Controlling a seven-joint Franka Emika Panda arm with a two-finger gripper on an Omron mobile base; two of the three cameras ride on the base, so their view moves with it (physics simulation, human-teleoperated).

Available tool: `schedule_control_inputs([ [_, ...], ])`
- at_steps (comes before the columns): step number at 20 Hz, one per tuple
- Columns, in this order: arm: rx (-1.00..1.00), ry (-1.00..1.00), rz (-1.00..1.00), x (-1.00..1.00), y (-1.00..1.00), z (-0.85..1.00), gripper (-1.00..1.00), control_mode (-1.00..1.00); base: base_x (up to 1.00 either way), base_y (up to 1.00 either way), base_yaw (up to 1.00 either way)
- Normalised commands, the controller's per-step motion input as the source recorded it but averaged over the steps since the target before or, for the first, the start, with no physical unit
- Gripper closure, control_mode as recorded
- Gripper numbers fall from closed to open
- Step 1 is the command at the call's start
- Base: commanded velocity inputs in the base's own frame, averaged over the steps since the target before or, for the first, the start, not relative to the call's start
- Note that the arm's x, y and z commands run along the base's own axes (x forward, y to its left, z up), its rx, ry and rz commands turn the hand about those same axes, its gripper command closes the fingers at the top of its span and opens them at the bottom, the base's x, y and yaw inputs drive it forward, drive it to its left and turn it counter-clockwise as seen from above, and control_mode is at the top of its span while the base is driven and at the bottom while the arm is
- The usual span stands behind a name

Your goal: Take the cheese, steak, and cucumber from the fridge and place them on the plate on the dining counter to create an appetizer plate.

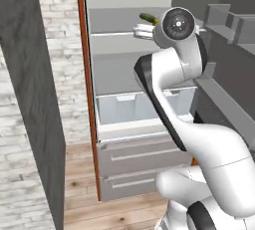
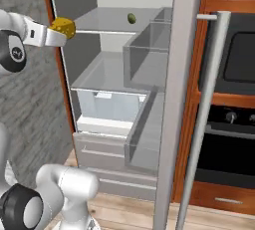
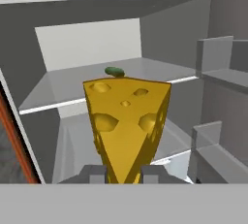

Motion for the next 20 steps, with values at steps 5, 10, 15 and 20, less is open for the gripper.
schedule_control_inputs([
  [5,0.00,0.00,0.00,0.00,0.00,0.00,1.00,1.00,-1.00,0.00,0.06],
  [10,0.00,0.00,0.00,0.00,0.00,0.00,1.00,1.00,-1.00,0.19,0.05],
  [15,0.00,0.00,0.00,0.00,0.00,0.00,1.00,1.00,-1.00,0.21,0.06],
  [20,0.00,0.00,0.00,0.00,0.00,0.00,1.00,1.00,-1.00,0.20,0.05],
])
